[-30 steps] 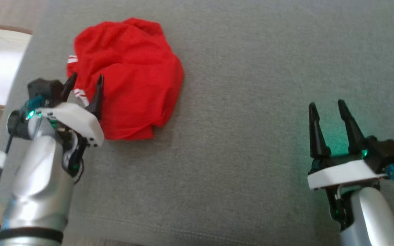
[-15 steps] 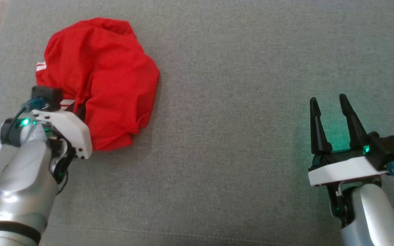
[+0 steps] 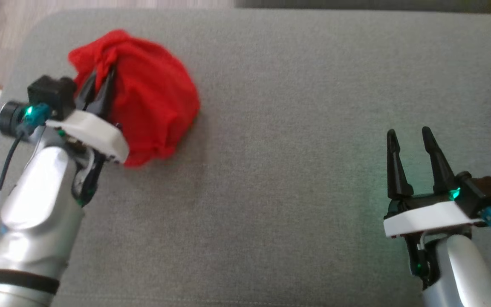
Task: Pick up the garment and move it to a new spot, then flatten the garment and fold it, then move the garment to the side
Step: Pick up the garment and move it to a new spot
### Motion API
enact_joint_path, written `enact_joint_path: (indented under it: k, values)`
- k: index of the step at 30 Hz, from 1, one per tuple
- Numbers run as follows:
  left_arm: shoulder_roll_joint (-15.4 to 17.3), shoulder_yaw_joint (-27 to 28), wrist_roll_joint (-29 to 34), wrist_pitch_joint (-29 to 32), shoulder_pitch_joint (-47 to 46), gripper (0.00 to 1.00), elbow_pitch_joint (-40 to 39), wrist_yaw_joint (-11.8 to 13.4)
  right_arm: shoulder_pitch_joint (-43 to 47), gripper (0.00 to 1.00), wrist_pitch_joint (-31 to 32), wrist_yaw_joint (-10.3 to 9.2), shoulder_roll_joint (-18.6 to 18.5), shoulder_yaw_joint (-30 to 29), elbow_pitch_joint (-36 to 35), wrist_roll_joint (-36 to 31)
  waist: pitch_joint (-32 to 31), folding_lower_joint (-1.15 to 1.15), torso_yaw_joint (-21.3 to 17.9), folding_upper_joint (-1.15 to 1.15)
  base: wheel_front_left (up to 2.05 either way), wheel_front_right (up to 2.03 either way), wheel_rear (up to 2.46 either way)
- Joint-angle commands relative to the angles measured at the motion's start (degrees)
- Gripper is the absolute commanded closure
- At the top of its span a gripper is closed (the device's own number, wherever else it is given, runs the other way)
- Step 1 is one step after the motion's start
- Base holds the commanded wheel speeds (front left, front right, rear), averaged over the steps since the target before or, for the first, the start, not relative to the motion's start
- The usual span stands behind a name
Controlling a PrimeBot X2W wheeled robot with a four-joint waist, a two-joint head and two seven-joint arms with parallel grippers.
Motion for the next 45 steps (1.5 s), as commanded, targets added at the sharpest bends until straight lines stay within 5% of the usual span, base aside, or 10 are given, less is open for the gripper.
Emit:
enact_joint_path:
  k: [1, 13, 27, 28, 29, 36, 45]
  values:
    - [1.19, 3.4, 0.78, -0.74, -0.72, 1.0, -5.37, 1.04, 0.18, 0.0, -0.92, 0.39, -0.18, 1.59, -1.3, 0.54, -1.66, 0.0, -0.81, 0.0, 0.0, 0.0, 0.0]
    - [-4.48, 2.11, 3.01, -0.73, 4.44, 1.0, -20.06, 3.01, -0.25, 0.0, -2.08, 0.39, -0.18, 2.89, 0.05, 2.92, -3.19, 0.0, -5.11, 0.0, 0.0, 0.0, 0.0]
    - [-14.22, -1.55, 3.2, -0.41, -3.44, 1.0, -13.68, 8.3, -3.85, 0.0, -2.76, 0.39, -0.18, 5.89, 0.38, 5.86, 0.88, 0.0, -16.95, 0.0, 0.0, 0.0, 0.0]
    - [-14.58, -1.85, 3.03, -0.46, -3.98, 0.58, -12.76, 8.85, -4.08, 0.0, -2.76, 0.39, -0.18, 6.15, 0.26, 6.02, 1.18, 0.0, -17.75, 0.0, 0.0, 0.0, 0.0]
    - [-14.85, -2.42, 2.83, -0.51, -4.44, 0.0, -11.79, 9.06, -4.23, 0.0, -2.77, 0.39, -0.18, 6.15, 0.05, 6.17, 1.42, 0.0, -18.26, 0.0, 0.0, 0.0, 0.0]
    - [-15.42, -4.3, 1.59, -0.73, -5.5, 0.0, -11.25, 9.14, -3.9, 0.0, -2.79, 0.39, -0.18, 4.26, -1.08, 6.07, 1.88, 0.0, -17.66, 0.0, 0.0, 0.0, 0.0]
    - [-12.32, 2.61, 5.65, -0.76, 3.79, 0.0, -19.09, 9.22, -2.24, 0.0, -2.79, 0.39, -0.18, 2.56, -0.68, 3.88, -2.12, 0.0, -8.75, 0.0, 0.0, 0.0, 0.0]
